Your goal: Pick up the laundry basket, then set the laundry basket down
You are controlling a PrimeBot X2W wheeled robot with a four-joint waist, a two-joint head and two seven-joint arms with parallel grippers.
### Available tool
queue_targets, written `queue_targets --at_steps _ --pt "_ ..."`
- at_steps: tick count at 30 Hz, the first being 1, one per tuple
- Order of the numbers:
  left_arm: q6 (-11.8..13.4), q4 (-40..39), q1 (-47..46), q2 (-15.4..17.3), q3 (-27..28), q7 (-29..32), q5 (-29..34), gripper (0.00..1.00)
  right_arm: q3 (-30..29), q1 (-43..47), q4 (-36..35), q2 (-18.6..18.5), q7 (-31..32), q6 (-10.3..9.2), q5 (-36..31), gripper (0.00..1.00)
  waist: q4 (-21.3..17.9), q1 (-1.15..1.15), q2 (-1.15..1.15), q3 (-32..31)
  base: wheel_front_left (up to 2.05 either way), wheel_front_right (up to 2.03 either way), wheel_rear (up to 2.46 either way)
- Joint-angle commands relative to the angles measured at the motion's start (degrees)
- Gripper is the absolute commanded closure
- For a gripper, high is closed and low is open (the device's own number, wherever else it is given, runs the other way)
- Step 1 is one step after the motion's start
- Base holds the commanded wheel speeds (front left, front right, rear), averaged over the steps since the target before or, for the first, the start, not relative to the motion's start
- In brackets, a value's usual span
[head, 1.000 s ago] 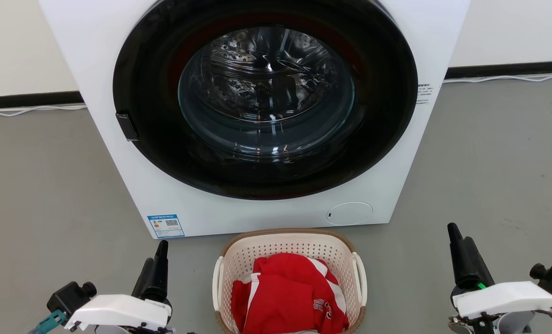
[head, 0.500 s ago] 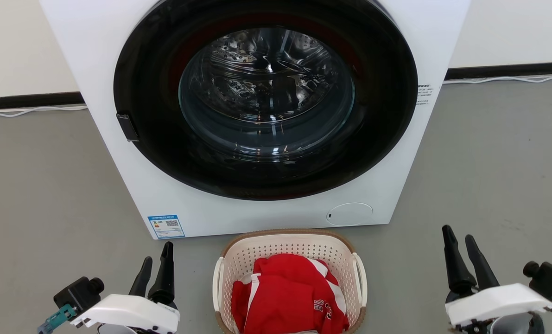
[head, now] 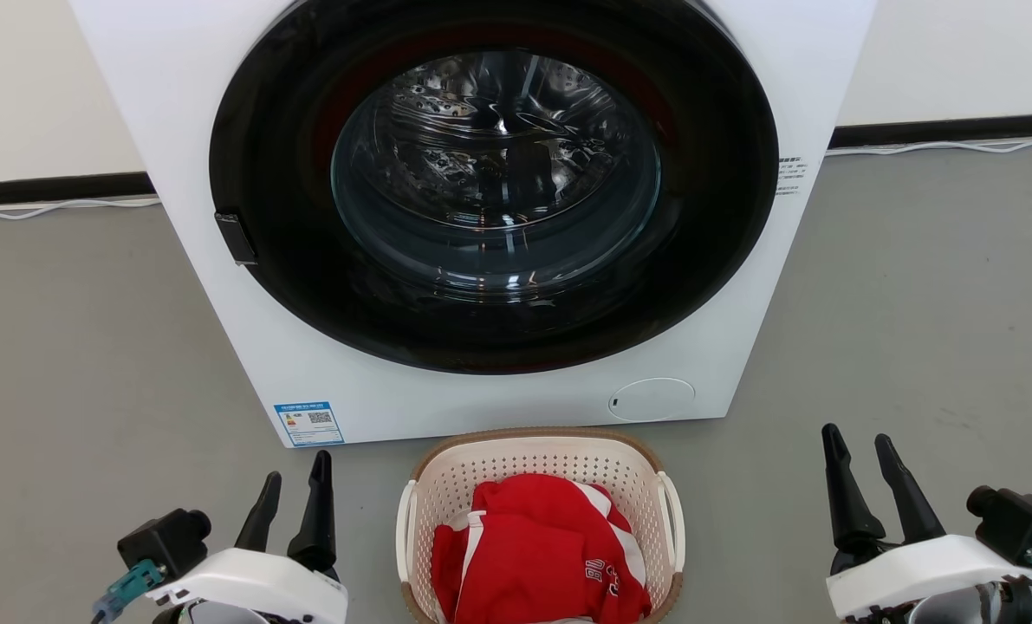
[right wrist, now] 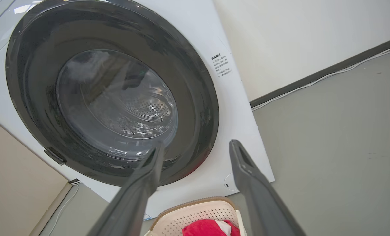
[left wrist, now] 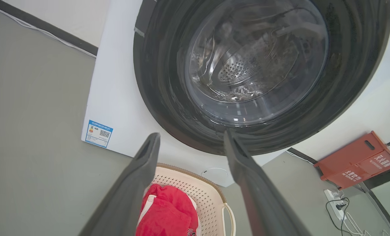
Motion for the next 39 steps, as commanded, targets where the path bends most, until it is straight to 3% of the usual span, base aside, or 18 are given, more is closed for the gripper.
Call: queue_targets --at_steps 1,39 --pt "0.4 -1.6 -0.6 0.6 1.0 -0.9 1.8 0.0 0.9 -1.1 -1.4 -1.1 -1.0 0.29 -1.7 0.0 0.0 0.0 0.0 0.0 0.0 0.0 0.0" --pt "1.0 -0.2 -0.2 0.8 0.9 -7.4 29.7 0.0 2.8 -1.2 0.6 -3.0 -7.4 0.42 -28.3 0.0 0.0 0.0 0.0 -0.1 0.0 0.0 0.0"
